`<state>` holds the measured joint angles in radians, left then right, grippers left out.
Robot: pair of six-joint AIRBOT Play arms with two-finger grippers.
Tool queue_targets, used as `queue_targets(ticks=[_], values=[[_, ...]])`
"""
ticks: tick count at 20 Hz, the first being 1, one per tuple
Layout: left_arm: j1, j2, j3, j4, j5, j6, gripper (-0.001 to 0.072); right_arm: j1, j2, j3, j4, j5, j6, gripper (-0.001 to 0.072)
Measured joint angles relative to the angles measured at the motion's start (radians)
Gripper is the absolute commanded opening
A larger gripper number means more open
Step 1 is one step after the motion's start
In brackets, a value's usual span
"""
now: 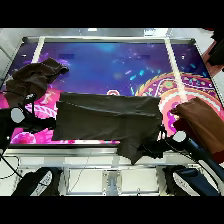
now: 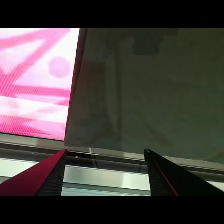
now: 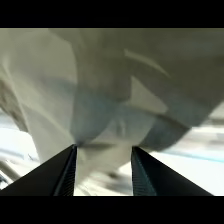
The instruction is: Fold the shirts.
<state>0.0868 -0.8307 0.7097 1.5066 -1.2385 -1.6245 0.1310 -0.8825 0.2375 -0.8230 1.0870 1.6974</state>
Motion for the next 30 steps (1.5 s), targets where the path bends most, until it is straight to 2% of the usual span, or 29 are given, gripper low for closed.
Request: queue_targets(ticks=[4,7,19,20,22,23,28,30], values=[[0.000,0.000,0.000,0.001,0.003,0.000,0.0564,-0.001,0.003,0.009,-0.037,0.098,-0.029,0.0391],[0.000,0.000,0.000,0.002,0.006,0.001,0.0564,-0.001,0.013,0.012,-0.056,0.121,-0.034,0.0390],[0.000,0.000,0.000,0.003,0.024,0.002,0.0564,0.000,0.020,-0.008,-0.074,0.011,0.047,0.0378],[0.000,0.000,0.000,0.003,0.025,0.002,0.0564,0.000,0.020,-0.021,-0.055,0.004,0.049,0.0352],[0.000,0.000,0.000,0.003,0.025,0.002,0.0563,0.000,0.020,-0.044,-0.039,-0.001,0.048,0.0083],[0.000,0.000,0.000,0.003,0.025,0.002,0.0563,0.000,0.020,-0.051,-0.035,-0.009,0.037,0.0029],[0.000,0.000,0.000,0.003,0.029,0.001,0.0564,0.000,0.025,-0.058,0.095,-0.056,-0.069,0.0028],[0.000,0.000,0.000,0.003,0.061,-0.025,0.0563,0.000,0.034,-0.031,0.119,-0.059,-0.095,0.0027]])
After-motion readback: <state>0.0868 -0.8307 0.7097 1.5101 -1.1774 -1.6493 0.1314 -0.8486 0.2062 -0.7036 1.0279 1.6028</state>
